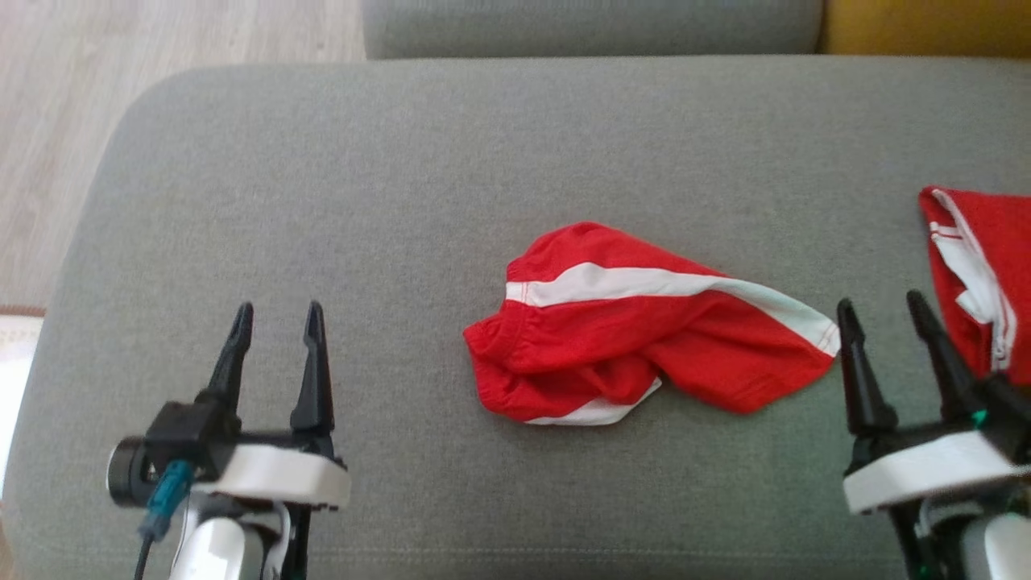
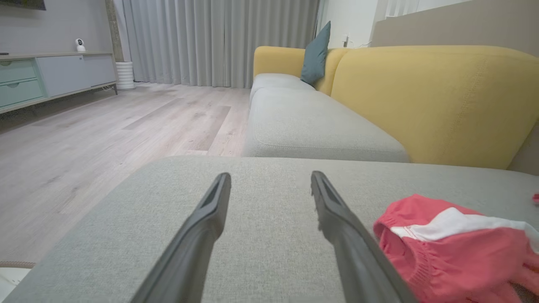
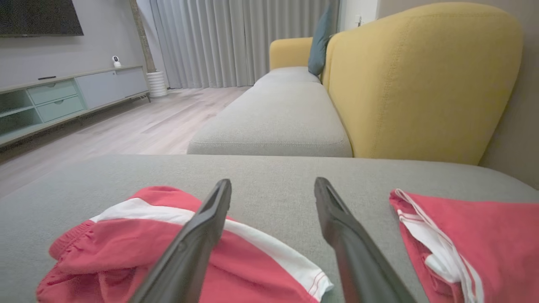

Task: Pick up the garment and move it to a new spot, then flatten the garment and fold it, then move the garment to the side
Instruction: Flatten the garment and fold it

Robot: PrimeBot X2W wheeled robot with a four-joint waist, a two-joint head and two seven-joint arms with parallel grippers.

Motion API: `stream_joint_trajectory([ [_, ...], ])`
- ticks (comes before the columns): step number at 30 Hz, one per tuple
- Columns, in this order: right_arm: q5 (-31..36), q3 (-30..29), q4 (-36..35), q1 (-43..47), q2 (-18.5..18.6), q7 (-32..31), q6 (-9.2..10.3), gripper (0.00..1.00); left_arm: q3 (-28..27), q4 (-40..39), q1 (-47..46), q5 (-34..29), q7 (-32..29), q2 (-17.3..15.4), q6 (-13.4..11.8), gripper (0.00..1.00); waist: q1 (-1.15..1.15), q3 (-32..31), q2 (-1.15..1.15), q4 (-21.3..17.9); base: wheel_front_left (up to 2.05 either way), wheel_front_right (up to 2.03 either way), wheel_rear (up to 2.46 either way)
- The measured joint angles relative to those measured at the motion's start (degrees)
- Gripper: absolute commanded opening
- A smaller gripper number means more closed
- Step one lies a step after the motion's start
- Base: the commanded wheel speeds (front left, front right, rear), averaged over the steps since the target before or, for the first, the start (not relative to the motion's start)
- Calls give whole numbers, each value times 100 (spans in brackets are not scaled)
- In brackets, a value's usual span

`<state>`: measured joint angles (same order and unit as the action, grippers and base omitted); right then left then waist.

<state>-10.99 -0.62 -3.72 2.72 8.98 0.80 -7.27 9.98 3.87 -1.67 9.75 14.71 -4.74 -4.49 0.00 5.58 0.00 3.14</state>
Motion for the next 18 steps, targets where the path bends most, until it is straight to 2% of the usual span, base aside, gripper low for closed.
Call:
stream_joint_trajectory([
  [8, 45, 57, -426, 418, -299, -233, 0, 100, -15, 178, 184, 1, 0, -108, 153, 100, 0, -233, 0, -95, 0, 0, 0],
  [18, 48, 94, -487, 509, -305, -293, 0, 100, -3, 242, 193, 0, 0, -114, 154, 100, 0, -201, 0, -119, 0, 0, 0],
])
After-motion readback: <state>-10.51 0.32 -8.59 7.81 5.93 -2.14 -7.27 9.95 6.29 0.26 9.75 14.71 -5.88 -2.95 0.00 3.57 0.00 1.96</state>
